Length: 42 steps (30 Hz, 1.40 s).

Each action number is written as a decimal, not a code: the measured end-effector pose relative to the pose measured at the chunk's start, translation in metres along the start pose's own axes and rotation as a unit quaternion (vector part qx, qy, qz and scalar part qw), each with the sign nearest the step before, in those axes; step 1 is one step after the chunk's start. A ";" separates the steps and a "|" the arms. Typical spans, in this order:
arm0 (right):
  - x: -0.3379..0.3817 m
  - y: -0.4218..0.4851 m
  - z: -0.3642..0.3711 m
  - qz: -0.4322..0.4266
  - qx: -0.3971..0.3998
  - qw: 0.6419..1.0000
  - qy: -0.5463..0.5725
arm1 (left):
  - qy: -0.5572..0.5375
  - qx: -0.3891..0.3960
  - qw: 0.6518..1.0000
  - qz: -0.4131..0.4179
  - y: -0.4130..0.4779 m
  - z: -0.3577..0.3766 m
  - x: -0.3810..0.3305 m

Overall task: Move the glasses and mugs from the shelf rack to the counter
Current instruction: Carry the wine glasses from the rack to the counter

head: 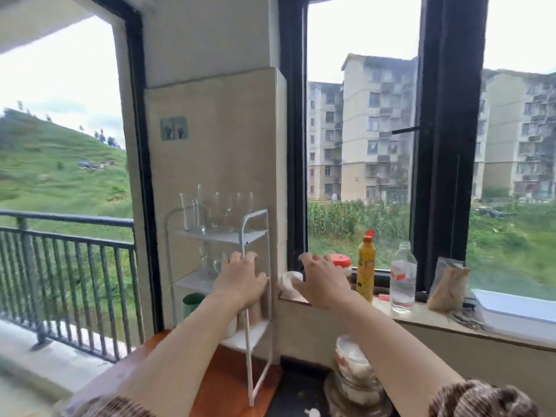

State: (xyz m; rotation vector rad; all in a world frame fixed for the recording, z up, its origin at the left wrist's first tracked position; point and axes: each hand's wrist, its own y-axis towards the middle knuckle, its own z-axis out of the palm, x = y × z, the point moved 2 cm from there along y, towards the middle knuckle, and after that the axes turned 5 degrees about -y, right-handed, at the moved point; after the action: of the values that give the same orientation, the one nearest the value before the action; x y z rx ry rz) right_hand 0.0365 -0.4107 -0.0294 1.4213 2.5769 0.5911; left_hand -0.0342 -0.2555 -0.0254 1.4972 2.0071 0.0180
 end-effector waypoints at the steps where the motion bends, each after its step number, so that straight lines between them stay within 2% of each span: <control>1: 0.006 0.017 0.002 -0.004 -0.003 1.000 0.009 | -0.011 -0.016 1.000 -0.002 0.016 -0.004 0.009; 10: 0.056 0.165 0.004 0.004 -0.075 0.995 0.061 | -0.067 -0.106 0.991 0.041 0.163 -0.041 0.076; 14: 0.074 0.231 0.007 0.027 -0.088 0.991 0.101 | -0.119 -0.110 0.985 0.052 0.229 -0.042 0.098; 21: 0.090 0.309 0.027 0.045 -0.064 0.988 0.134 | -0.163 -0.064 0.984 0.043 0.303 -0.016 0.130; 26: 0.092 0.331 0.044 0.050 -0.054 0.990 0.119 | -0.228 -0.082 0.967 0.077 0.323 -0.005 0.136; 33: 0.095 0.331 0.047 0.045 -0.121 0.973 0.193 | -0.246 -0.166 0.944 0.147 0.328 -0.006 0.139; 37: 0.102 0.324 0.034 0.039 -0.188 0.954 0.232 | -0.254 -0.217 0.923 0.189 0.322 -0.024 0.128; 42: 0.101 0.299 -0.011 0.028 -0.302 0.919 0.250 | -0.287 -0.296 0.879 0.241 0.302 -0.062 0.097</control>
State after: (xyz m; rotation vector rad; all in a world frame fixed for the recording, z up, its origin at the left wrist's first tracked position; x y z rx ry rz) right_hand 0.2117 -0.1870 0.1078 1.2276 2.3199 1.7716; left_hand 0.1800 -0.0425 0.0900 1.3376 0.9965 0.3263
